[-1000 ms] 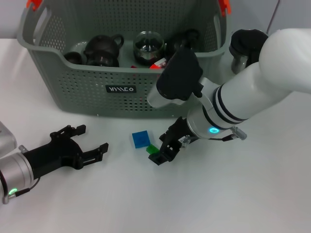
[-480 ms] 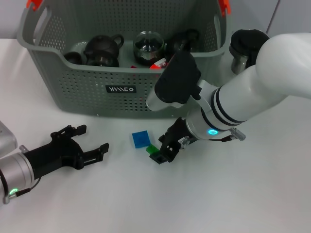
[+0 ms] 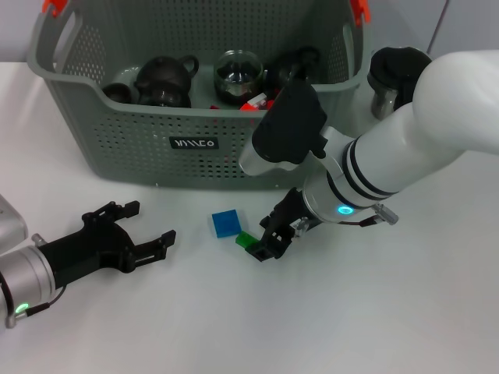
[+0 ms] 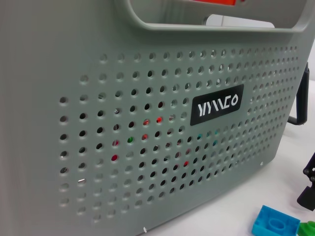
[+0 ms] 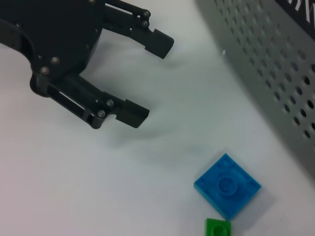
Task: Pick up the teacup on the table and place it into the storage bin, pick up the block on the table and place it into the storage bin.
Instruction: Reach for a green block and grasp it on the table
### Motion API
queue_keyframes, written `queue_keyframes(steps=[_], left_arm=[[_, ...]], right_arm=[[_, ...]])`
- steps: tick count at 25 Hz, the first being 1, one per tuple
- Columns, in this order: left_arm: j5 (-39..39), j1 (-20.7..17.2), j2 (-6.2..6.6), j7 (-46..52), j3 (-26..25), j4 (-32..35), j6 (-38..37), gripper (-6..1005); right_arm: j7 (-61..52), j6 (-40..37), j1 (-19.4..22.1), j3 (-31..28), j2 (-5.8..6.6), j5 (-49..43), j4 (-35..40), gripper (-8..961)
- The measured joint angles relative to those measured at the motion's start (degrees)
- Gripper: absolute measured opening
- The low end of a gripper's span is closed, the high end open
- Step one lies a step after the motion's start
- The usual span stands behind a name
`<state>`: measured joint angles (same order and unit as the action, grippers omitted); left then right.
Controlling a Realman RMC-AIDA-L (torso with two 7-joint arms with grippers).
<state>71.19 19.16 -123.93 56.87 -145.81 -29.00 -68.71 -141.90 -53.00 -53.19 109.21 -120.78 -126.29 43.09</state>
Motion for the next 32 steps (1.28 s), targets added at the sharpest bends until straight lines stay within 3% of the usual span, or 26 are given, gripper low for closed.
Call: queue_keyframes(steps=[23, 32], left_arm=[[0.0, 0.0, 0.0, 0.0, 0.0, 0.0, 0.2, 891], [0.0, 0.1, 0.0, 0.0, 0.1, 0.4, 0.3, 891]], right_arm=[[0.8, -2.2, -0.9, 1.0, -0.13, -0.1, 0.1, 333], [0.3, -2.4, -1.0, 0.8, -0.08, -0.1, -0.3, 125]])
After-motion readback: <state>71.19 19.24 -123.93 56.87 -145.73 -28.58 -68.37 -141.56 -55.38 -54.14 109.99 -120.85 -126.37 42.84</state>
